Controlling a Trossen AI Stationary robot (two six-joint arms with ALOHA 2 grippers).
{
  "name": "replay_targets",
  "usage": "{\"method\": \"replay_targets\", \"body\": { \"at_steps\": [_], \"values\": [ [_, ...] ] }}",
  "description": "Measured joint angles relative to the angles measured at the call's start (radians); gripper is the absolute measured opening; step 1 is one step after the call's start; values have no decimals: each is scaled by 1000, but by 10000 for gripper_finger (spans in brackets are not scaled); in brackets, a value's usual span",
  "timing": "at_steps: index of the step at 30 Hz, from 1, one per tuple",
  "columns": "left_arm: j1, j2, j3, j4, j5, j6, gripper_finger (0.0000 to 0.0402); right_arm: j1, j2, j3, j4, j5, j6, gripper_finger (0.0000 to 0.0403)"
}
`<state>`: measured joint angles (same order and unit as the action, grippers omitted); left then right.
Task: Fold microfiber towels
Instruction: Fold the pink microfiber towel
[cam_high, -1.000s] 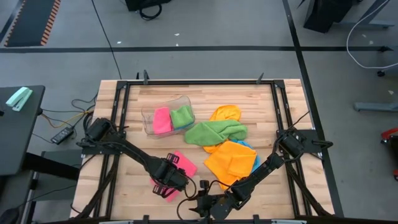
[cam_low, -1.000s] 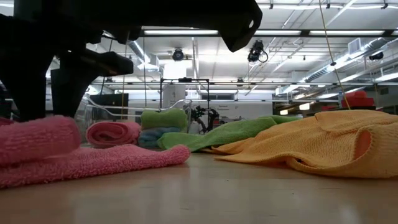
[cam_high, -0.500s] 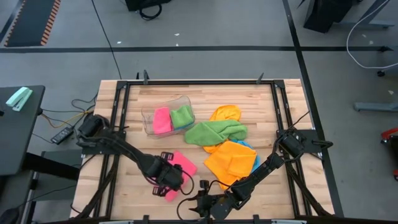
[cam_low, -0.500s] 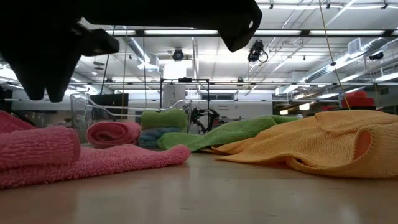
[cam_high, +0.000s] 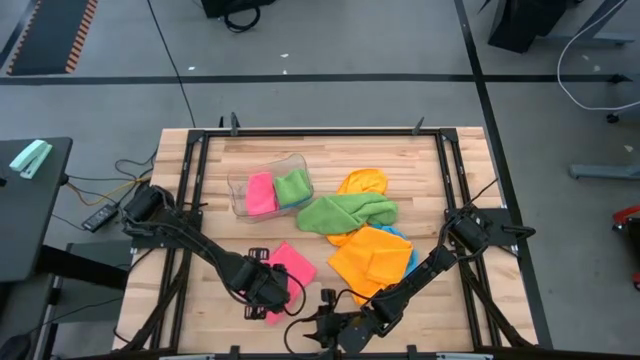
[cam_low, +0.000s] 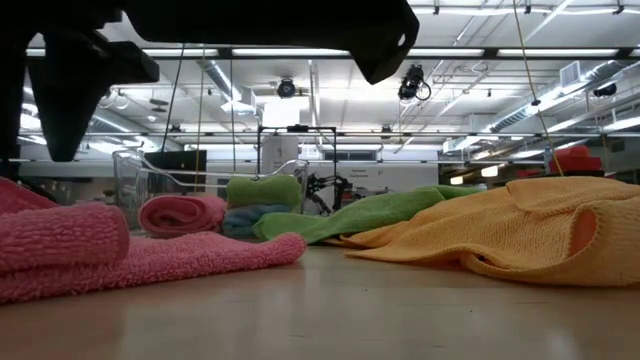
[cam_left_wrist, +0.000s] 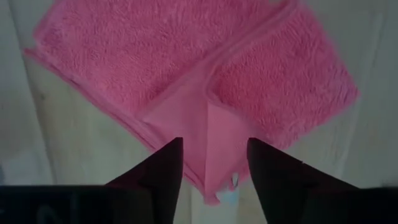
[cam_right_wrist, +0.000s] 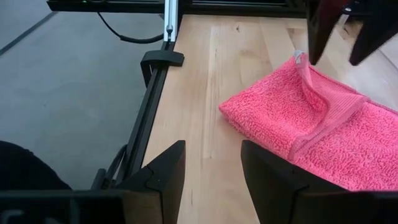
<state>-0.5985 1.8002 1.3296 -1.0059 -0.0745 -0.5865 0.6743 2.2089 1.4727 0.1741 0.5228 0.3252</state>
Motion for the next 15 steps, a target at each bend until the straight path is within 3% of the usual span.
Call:
{"method": "replay_targets", "body": {
  "at_steps": [6, 15],
  "values": [
    [-31, 7, 0, 51, 3, 31, 212, 0, 0, 0, 0, 0, 0, 165],
    [-87, 44, -3, 52, -33, 127, 193, 0, 0, 0, -1, 0, 5, 165]
  ]
}}
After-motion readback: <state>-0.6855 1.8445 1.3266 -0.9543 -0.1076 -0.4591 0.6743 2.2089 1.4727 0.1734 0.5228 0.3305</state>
